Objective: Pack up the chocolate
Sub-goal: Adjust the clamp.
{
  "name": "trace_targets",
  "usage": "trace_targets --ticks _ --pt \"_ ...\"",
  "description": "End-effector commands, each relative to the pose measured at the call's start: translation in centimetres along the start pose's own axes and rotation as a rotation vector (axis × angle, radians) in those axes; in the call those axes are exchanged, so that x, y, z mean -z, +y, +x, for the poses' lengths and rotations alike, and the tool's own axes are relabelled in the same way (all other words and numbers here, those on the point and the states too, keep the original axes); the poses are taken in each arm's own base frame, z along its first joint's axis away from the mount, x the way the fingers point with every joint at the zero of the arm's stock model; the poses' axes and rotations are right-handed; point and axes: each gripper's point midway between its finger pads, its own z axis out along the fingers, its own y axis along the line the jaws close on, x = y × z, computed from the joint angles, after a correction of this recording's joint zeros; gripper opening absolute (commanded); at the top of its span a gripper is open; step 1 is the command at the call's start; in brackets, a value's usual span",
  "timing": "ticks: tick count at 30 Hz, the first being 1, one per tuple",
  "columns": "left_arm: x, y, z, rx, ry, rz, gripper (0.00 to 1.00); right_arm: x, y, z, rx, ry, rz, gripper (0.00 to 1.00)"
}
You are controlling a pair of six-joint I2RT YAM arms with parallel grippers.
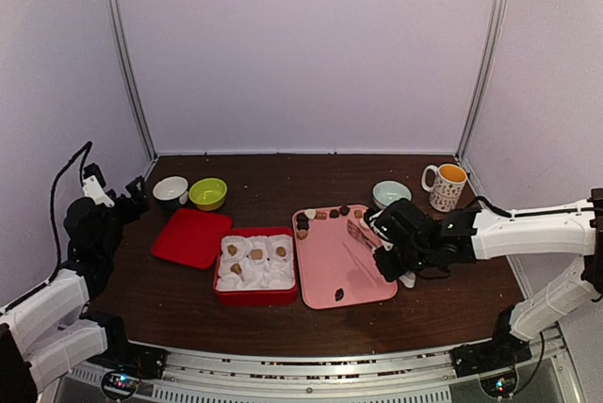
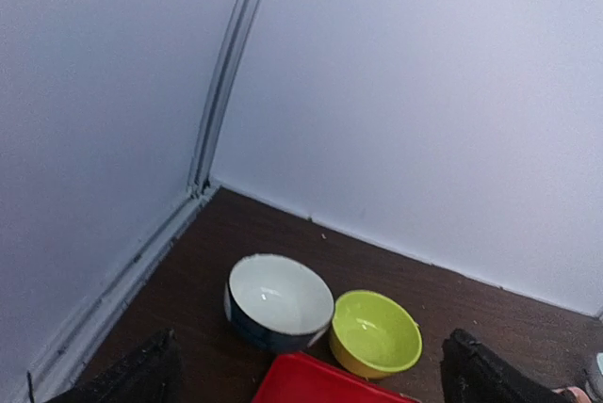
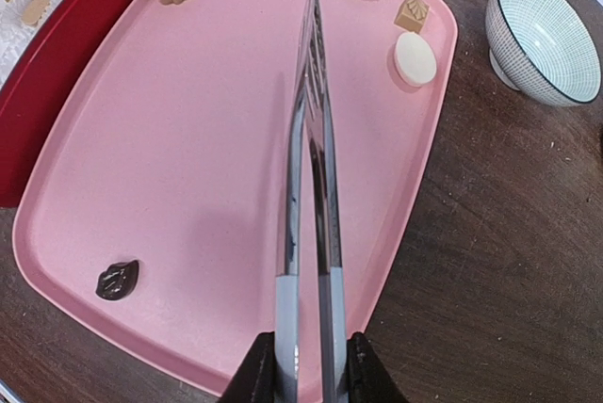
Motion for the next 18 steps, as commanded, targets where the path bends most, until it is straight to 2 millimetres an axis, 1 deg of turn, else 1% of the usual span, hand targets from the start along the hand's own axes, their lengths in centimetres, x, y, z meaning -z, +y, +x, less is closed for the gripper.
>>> trace_targets --ticks 1,5,7,9,11,12,16,18 --pt "1.5 -3.1 3.2 0.256 0.089 0.23 0.98 1.8 0.5 -3.2 -0.048 -0.101 -0.036 0.0" --pt "1.9 -6.0 3.8 0.348 0.179 0.38 0.98 2.3 1.3 -3.9 -0.059 -0.12 -0.083 0.0" --pt "2.0 -6.6 4.5 0.441 0.227 0.395 0.97 2.5 1.6 -4.1 -0.064 -0.131 -0.104 0.0" --pt "2.0 -8.1 5.5 0.492 0.319 0.412 0.97 2.7 2.1 -4.3 -0.063 -0.137 -0.126 0.0" --pt "1.9 -10.1 6.7 0.502 0.421 0.422 0.98 2.9 2.8 -4.6 -0.056 -0.15 -0.156 0.0" --pt "1.8 -12.0 6.0 0.505 0.428 0.462 0.98 3.1 3.2 -4.8 -0.049 -0.159 -0.171 0.0" --pt "2.7 -16.3 6.9 0.609 0.466 0.536 0.98 4.4 4.7 -6.2 -0.028 -0.22 -0.21 0.0" --pt "3.4 -19.0 7.1 0.663 0.493 0.58 0.98 5.0 5.5 -6.8 -0.022 -0.246 -0.231 0.0"
